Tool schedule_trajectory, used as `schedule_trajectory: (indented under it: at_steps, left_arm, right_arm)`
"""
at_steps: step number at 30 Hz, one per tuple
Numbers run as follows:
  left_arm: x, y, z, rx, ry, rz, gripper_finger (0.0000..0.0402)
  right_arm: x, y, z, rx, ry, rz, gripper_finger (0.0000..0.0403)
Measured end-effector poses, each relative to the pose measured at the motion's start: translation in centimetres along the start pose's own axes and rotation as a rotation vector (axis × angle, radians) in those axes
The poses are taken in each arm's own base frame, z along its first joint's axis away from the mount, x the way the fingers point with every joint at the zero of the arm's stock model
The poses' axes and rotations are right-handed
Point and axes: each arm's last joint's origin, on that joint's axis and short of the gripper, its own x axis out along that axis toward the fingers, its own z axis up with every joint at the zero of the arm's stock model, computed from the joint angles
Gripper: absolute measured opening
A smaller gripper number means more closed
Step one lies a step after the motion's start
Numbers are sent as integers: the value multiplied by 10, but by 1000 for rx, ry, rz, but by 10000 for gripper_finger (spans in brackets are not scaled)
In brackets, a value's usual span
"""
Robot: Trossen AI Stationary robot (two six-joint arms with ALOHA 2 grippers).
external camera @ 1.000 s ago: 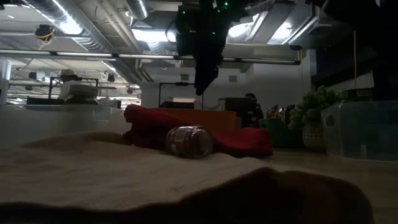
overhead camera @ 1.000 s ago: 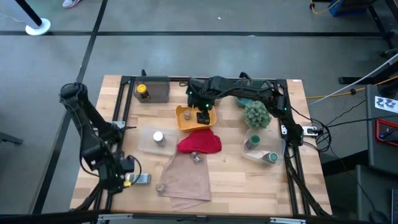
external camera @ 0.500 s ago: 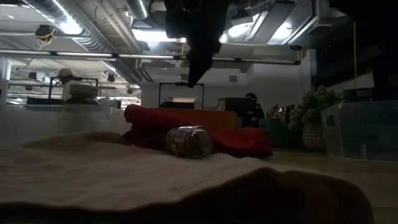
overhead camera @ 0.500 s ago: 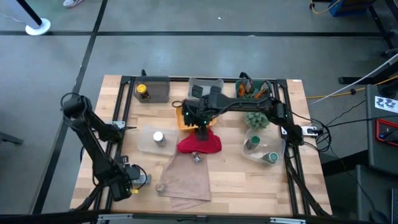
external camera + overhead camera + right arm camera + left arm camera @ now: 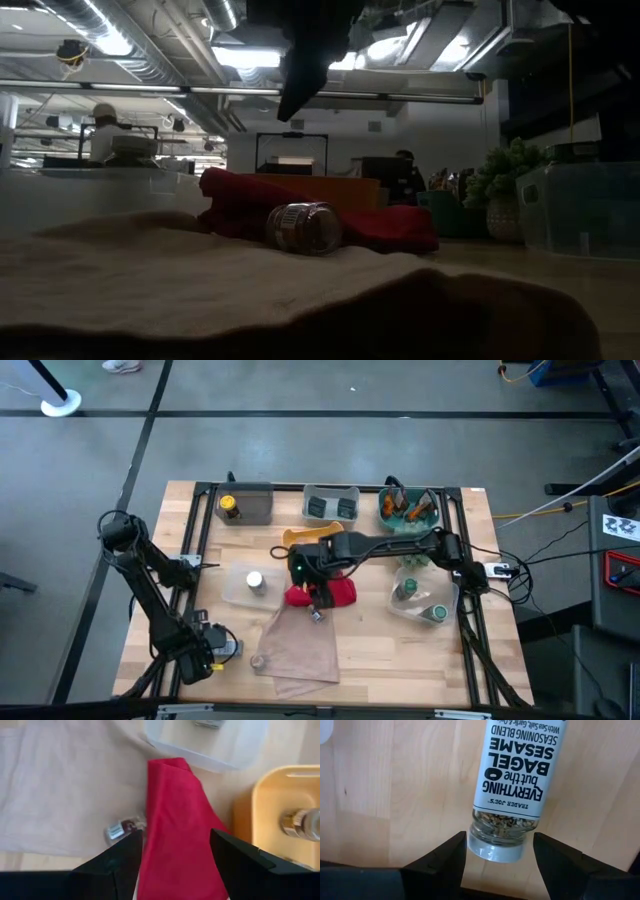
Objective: Sort spices by type
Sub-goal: Put the white seasoning bottle into the left transparent bin
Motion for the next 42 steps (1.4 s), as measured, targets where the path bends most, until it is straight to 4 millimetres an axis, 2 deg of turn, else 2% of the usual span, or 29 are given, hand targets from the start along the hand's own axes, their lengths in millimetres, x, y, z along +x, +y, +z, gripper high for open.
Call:
schedule_trajectory:
  at_steps: [6,11,19,23,28,37,42]
  left_arm:
    - [1,0,0,0,-13,10,212]
    - [10,-2,1,3,-18,53,212]
    - [23,-8,3,52,-2,73,211]
    - [20,-6,5,35,38,55,191]
    - [8,-1,9,8,70,-7,178]
    - [-31,13,24,-73,3,-168,177]
    - [-49,27,34,-135,-48,-238,177]
  right_arm:
    - [2,17,2,-34,0,15,232]
    - [3,26,3,-52,0,22,232]
    - [3,27,3,-56,0,18,232]
    - [3,27,3,-56,0,18,232]
    - [3,27,5,-65,-24,16,232]
    - [15,26,21,-88,-233,21,232]
    - [13,27,33,-97,-361,72,232]
